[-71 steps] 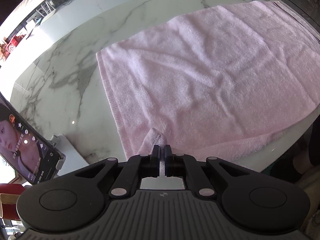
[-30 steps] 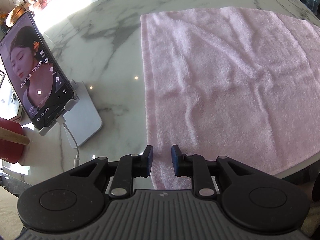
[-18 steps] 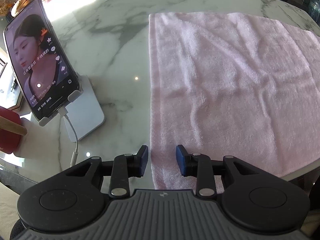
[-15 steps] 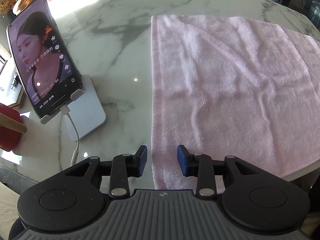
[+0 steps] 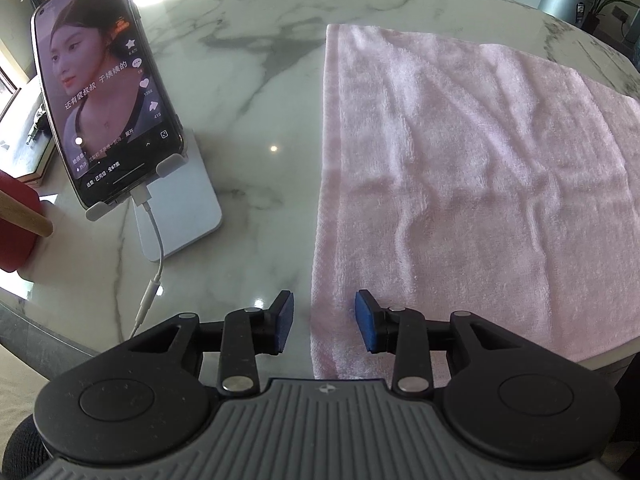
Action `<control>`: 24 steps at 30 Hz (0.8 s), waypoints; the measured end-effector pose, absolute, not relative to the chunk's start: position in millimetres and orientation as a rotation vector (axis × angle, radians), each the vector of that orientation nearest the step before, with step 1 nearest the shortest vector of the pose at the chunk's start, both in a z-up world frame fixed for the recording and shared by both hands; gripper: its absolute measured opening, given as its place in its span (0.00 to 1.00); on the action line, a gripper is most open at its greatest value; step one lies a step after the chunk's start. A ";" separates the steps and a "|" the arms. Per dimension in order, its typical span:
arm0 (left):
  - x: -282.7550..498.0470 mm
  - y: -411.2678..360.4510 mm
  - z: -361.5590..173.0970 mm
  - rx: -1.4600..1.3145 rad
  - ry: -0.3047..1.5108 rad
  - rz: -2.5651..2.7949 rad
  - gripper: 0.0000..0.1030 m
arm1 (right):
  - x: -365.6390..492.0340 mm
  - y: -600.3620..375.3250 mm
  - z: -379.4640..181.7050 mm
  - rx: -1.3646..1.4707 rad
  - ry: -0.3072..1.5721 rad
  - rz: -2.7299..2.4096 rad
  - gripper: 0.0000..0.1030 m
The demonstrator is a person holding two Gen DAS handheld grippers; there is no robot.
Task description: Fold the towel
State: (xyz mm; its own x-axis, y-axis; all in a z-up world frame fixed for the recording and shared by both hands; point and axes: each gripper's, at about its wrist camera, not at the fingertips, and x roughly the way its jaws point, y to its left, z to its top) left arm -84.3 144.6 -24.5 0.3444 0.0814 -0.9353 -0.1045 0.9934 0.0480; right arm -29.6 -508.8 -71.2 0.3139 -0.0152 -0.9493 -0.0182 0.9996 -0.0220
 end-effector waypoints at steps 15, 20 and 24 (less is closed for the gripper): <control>-87.8 131.9 -26.2 0.044 1.200 0.059 0.07 | -38.8 -517.1 -74.0 -0.040 1.250 0.007 0.40; -86.9 111.2 -27.8 0.140 1.182 0.023 0.04 | -43.3 -516.8 -73.7 -0.059 1.253 0.001 0.40; -82.3 85.9 -26.0 0.251 1.163 -0.004 0.04 | -42.8 -518.2 -73.8 -0.068 1.272 -0.002 0.41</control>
